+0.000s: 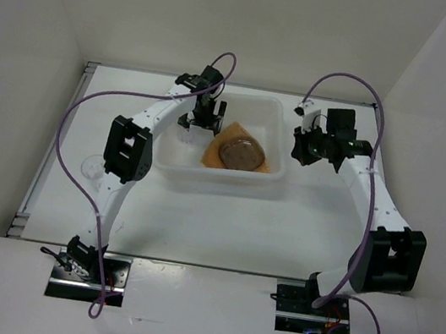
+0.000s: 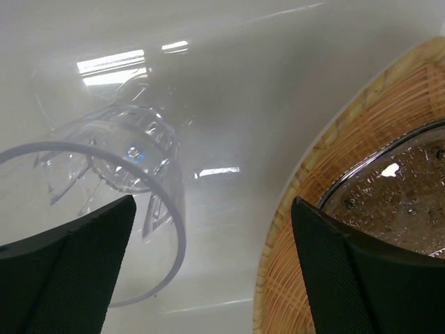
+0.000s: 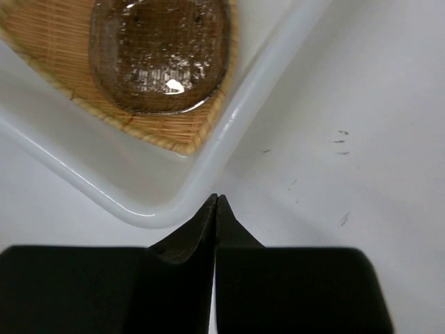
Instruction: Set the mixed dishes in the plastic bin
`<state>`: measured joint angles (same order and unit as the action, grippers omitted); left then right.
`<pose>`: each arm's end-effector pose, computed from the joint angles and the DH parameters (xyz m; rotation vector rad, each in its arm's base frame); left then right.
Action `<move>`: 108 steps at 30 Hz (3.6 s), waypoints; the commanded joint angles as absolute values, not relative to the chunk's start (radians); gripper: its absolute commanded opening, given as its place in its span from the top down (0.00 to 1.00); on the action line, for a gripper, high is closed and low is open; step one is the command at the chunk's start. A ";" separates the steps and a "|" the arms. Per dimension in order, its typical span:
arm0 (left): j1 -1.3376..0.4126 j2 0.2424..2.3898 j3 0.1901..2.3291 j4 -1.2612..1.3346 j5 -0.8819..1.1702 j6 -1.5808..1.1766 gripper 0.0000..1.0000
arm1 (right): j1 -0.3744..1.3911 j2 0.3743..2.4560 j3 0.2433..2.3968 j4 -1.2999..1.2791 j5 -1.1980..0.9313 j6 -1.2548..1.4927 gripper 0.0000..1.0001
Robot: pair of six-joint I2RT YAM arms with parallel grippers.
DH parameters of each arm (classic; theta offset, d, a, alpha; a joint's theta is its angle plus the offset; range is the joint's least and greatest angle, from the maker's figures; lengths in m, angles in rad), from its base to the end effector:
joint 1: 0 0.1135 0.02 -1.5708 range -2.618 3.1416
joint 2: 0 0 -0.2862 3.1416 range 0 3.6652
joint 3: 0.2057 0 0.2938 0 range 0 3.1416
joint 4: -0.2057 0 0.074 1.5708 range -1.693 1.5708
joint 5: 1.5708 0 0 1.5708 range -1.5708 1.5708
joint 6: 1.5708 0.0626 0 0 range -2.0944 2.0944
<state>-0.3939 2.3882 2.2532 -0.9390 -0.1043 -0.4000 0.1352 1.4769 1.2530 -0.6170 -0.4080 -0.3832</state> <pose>0.5443 -0.2192 0.2103 -0.0430 2.6409 -0.1319 0.3678 0.0751 0.2951 -0.7808 2.2208 0.3709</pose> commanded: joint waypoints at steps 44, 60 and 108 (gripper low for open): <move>0.038 1.580 1.180 -0.824 -0.109 -0.537 0.09 | 0.081 1.028 0.911 -0.588 0.084 -0.339 0.43; 0.048 1.582 1.160 -0.807 -0.158 -0.525 1.00 | 0.081 1.037 0.911 -0.588 0.084 -0.339 0.39; -0.483 2.046 1.749 -0.787 -0.206 -0.328 0.78 | 0.081 1.046 0.902 -0.578 0.112 -0.339 0.39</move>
